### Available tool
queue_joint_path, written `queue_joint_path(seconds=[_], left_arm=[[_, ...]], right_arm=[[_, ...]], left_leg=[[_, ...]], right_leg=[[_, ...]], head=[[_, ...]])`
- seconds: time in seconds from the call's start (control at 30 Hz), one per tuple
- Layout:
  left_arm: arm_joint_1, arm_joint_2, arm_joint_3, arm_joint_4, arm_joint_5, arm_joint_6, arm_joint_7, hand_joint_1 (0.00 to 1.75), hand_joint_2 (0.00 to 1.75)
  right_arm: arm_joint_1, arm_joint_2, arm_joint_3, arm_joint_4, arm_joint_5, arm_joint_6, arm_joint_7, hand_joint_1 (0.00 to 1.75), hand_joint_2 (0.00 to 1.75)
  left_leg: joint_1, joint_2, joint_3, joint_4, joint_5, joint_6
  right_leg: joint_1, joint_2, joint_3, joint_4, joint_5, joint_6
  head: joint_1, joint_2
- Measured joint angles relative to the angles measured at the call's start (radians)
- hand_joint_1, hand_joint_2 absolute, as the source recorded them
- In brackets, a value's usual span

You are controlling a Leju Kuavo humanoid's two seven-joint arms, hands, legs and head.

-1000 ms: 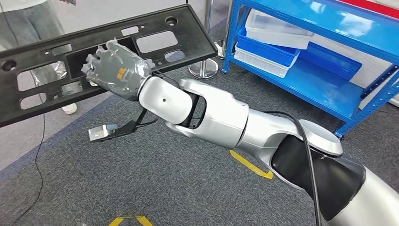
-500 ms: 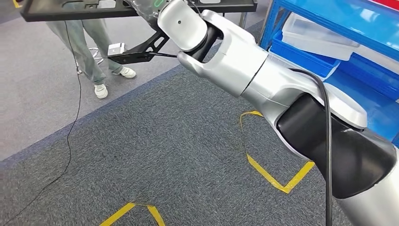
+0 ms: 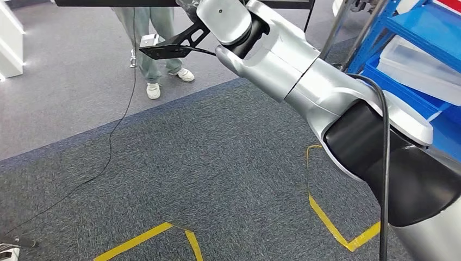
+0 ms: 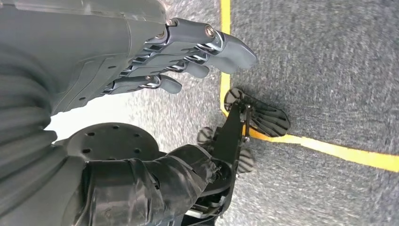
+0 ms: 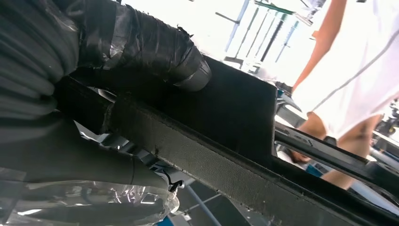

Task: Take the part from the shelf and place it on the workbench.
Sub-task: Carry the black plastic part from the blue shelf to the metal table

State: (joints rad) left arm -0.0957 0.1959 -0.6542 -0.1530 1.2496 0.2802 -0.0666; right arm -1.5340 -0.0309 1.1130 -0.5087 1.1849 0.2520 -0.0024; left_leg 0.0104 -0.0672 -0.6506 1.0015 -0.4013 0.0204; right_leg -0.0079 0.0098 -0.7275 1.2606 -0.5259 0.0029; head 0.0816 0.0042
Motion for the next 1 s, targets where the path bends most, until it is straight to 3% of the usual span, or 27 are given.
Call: queue_joint_path(seconds=[0.07, 0.13, 0.17, 0.2, 0.23, 0.3, 0.37, 0.43, 0.47, 0.53, 0.6, 0.67, 0.73, 0.8, 0.87, 0.93, 0.97, 1.0], left_arm=[[0.001, -0.001, 0.0, 0.0, 0.0, -0.001, -0.001, 0.0, 1.75], [0.001, -0.001, 0.0, 0.0, 0.0, -0.003, -0.002, 0.0, 1.75], [0.001, -0.001, 0.0, 0.0, 0.0, -0.003, -0.002, 0.0, 1.75], [0.003, 0.001, 0.0, 0.0, 0.0, -0.004, -0.003, 0.0, 1.75], [0.005, 0.0, 0.0, 0.001, 0.001, -0.004, -0.003, 0.0, 1.75], [0.007, 0.002, 0.0, 0.002, 0.001, -0.004, -0.004, 0.0, 1.75], [0.003, 0.003, 0.0, 0.002, 0.0, -0.004, -0.006, 0.0, 1.75], [0.003, 0.002, 0.0, 0.002, 0.0, -0.003, -0.003, 0.0, 1.75], [0.004, 0.002, 0.0, 0.002, 0.0, -0.001, 0.0, 0.0, 1.75], [0.005, 0.001, 0.0, 0.002, 0.0, 0.003, 0.007, 0.0, 1.75], [0.003, 0.001, 0.0, 0.002, 0.002, 0.008, 0.017, 0.0, 1.75], [0.002, 0.002, 0.0, 0.002, 0.005, 0.011, 0.031, 0.0, 1.75], [0.004, 0.001, 0.0, 0.002, 0.008, 0.011, 0.042, 0.0, 1.75], [0.007, 0.0, 0.0, 0.002, 0.009, 0.011, 0.046, 0.0, 1.75], [0.004, -0.001, 0.0, 0.002, 0.009, 0.011, 0.047, 0.0, 1.75], [0.001, -0.001, 0.0, 0.002, 0.009, 0.011, 0.048, 0.0, 1.75], [0.001, -0.002, 0.0, 0.002, 0.009, 0.01, 0.048, 0.0, 1.75], [0.001, -0.002, 0.0, 0.002, 0.009, 0.01, 0.049, 0.0, 1.75]], right_arm=[[-0.006, -0.003, -0.001, 0.005, 0.0, 0.0, 0.0, 1.75, 1.75], [-0.016, -0.005, -0.004, 0.009, 0.0, 0.001, 0.0, 1.75, 1.75], [-0.018, -0.004, -0.005, 0.01, 0.0, 0.002, 0.0, 1.75, 1.75], [-0.02, -0.004, -0.006, 0.011, 0.0, 0.003, -0.001, 1.75, 1.75], [-0.021, -0.002, -0.006, 0.012, 0.0, 0.005, -0.003, 1.75, 1.75], [-0.025, -0.001, -0.006, 0.013, 0.002, 0.009, -0.005, 1.75, 1.75], [-0.032, -0.004, -0.006, 0.015, 0.005, 0.013, -0.005, 1.75, 1.75], [-0.034, -0.006, -0.006, 0.016, 0.006, 0.017, -0.004, 1.75, 1.75], [-0.035, -0.006, -0.006, 0.017, 0.006, 0.018, -0.005, 1.75, 1.75], [-0.042, -0.006, -0.006, 0.017, 0.007, 0.023, -0.006, 1.75, 1.75], [-0.058, -0.007, -0.006, 0.017, 0.008, 0.028, -0.007, 1.75, 1.75], [-0.073, -0.009, -0.007, 0.016, 0.008, 0.032, -0.009, 1.75, 1.75], [-0.076, -0.01, -0.006, 0.015, 0.008, 0.035, -0.011, 1.75, 1.75], [-0.074, -0.014, -0.006, 0.014, 0.008, 0.037, -0.013, 1.75, 1.75], [-0.072, -0.018, -0.006, 0.014, 0.008, 0.037, -0.013, 1.75, 1.75], [-0.063, -0.022, -0.006, 0.014, 0.008, 0.038, -0.014, 1.75, 1.75], [-0.058, -0.024, -0.006, 0.014, 0.008, 0.038, -0.015, 1.75, 1.75], [-0.054, -0.026, -0.006, 0.014, 0.008, 0.039, -0.015, 1.75, 1.75]], left_leg=[[0.0, -0.031, -0.003, 0.01, -0.006, -0.005], [0.004, -0.055, -0.013, 0.02, -0.009, -0.014], [0.008, -0.066, -0.019, 0.02, -0.008, -0.02], [0.01, -0.079, -0.022, 0.019, -0.006, -0.027], [0.011, -0.075, -0.025, 0.018, -0.006, -0.034], [0.005, -0.021, -0.043, 0.051, -0.026, -0.048], [0.007, 0.047, -0.096, 0.158, -0.074, -0.06], [0.014, 0.064, -0.148, 0.258, -0.1, -0.069], [0.016, 0.066, -0.152, 0.263, -0.09, -0.07], [0.017, 0.08, -0.103, 0.168, -0.03, -0.069], [0.005, 0.124, -0.04, 0.049, 0.012, -0.058], [-0.007, 0.142, -0.022, 0.01, 0.014, -0.043], [-0.005, 0.117, -0.02, 0.005, 0.017, -0.03], [0.0, 0.096, -0.013, -0.007, 0.022, -0.017], [0.002, 0.074, -0.01, -0.013, 0.025, -0.008], [0.002, 0.048, -0.011, -0.01, 0.025, -0.004], [0.002, 0.033, -0.011, -0.008, 0.024, -0.003], [0.003, 0.017, -0.011, -0.003, 0.022, -0.004]], right_leg=[[-0.003, 0.045, 0.041, -0.12, 0.078, -0.011], [-0.007, 0.087, 0.069, -0.192, 0.103, -0.019], [-0.006, 0.09, 0.075, -0.2, 0.098, -0.02], [-0.005, 0.077, 0.08, -0.212, 0.095, -0.021], [-0.005, 0.063, 0.086, -0.219, 0.094, -0.023], [-0.01, 0.033, 0.101, -0.234, 0.095, -0.028], [-0.01, 0.003, 0.11, -0.238, 0.092, -0.032], [-0.01, -0.025, 0.114, -0.235, 0.086, -0.034], [-0.01, -0.037, 0.116, -0.233, 0.082, -0.033], [-0.01, -0.061, 0.122, -0.227, 0.073, -0.03], [-0.005, -0.082, 0.128, -0.225, 0.065, -0.023], [0.002, -0.1, 0.131, -0.226, 0.06, -0.015], [0.003, -0.112, 0.138, -0.229, 0.054, -0.005], [-0.001, -0.077, 0.128, -0.199, 0.028, 0.002], [-0.004, -0.024, 0.077, -0.091, -0.029, 0.003], [-0.003, -0.009, 0.014, 0.031, -0.069, 0.004], [-0.003, -0.007, -0.002, 0.053, -0.063, 0.006], [-0.005, -0.005, 0.0, 0.037, -0.039, 0.007]], head=[[-0.001, 0.0], [-0.004, 0.0], [-0.004, 0.0], [-0.002, 0.0], [-0.001, 0.0], [-0.007, 0.0], [-0.015, 0.0], [-0.016, 0.0], [-0.016, 0.0], [-0.017, 0.0], [-0.016, 0.0], [-0.013, 0.0], [-0.011, 0.0], [-0.008, 0.0], [-0.004, 0.0], [-0.003, 0.0], [-0.003, 0.0], [-0.003, 0.0]])
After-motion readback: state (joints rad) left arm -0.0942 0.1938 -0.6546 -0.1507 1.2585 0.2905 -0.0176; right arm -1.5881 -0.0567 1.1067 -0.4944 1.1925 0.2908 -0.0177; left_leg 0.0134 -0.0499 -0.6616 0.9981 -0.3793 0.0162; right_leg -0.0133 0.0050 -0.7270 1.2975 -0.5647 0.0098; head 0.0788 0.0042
